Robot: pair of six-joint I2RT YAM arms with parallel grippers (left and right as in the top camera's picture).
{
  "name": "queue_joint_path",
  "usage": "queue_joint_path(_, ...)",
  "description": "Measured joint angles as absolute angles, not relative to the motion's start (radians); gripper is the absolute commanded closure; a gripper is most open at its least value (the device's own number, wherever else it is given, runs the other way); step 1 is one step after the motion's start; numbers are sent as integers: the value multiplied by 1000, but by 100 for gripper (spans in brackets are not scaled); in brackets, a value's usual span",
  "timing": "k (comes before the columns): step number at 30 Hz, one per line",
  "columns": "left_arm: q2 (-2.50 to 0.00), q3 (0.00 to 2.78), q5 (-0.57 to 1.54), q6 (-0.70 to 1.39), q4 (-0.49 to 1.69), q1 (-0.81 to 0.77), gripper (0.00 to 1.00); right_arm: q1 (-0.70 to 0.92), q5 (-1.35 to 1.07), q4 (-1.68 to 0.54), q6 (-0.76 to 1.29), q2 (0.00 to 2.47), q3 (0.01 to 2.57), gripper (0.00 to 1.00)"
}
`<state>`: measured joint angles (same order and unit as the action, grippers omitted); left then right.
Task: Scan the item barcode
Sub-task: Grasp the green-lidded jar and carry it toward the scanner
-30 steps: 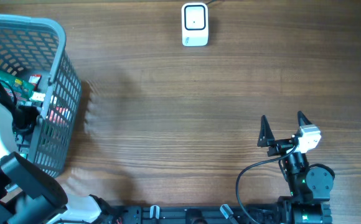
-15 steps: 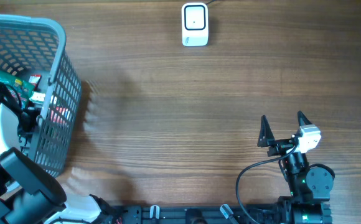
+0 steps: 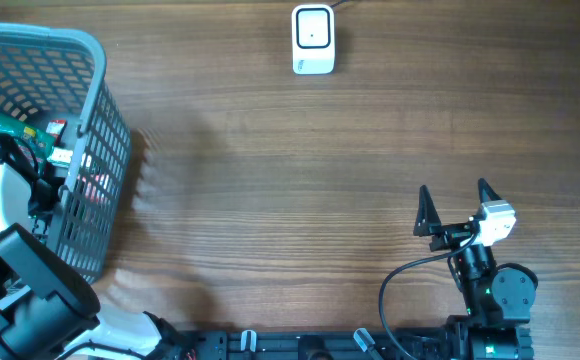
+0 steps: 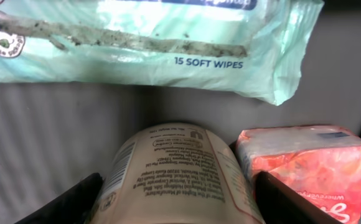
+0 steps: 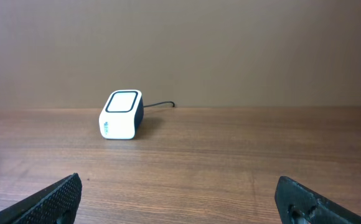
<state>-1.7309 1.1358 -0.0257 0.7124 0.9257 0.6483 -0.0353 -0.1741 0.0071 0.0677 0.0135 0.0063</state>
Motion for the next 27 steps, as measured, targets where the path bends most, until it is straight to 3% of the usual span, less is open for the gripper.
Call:
queue_joint_path(4, -1740, 1189, -29, 689, 1031, 648, 36, -35, -174, 7, 67, 14, 6, 0)
queue_joint_path(9, -1728, 1774, -28, 651, 1338, 648, 33, -35, -174, 7, 68, 15, 6, 0)
queue_joint_path(12, -1703, 2215, 33, 649, 1443, 649, 31, -35, -174, 7, 68, 15, 6, 0)
queue_joint_path(15, -1671, 2431, 158, 680, 1473, 616, 31, -35, -174, 7, 68, 15, 6, 0)
queue_joint_path(17, -1656, 2464, 225, 694, 1457, 514, 31, -35, -174, 8, 68, 15, 6, 0)
queue_joint_path(21, -1706, 2467, 281, 706, 1439, 145, 31, -35, -174, 7, 68, 15, 6, 0)
queue_joint_path(27, -1892, 2467, 131, 706, 1544, -303, 31, -35, -174, 8, 68, 15, 6, 0)
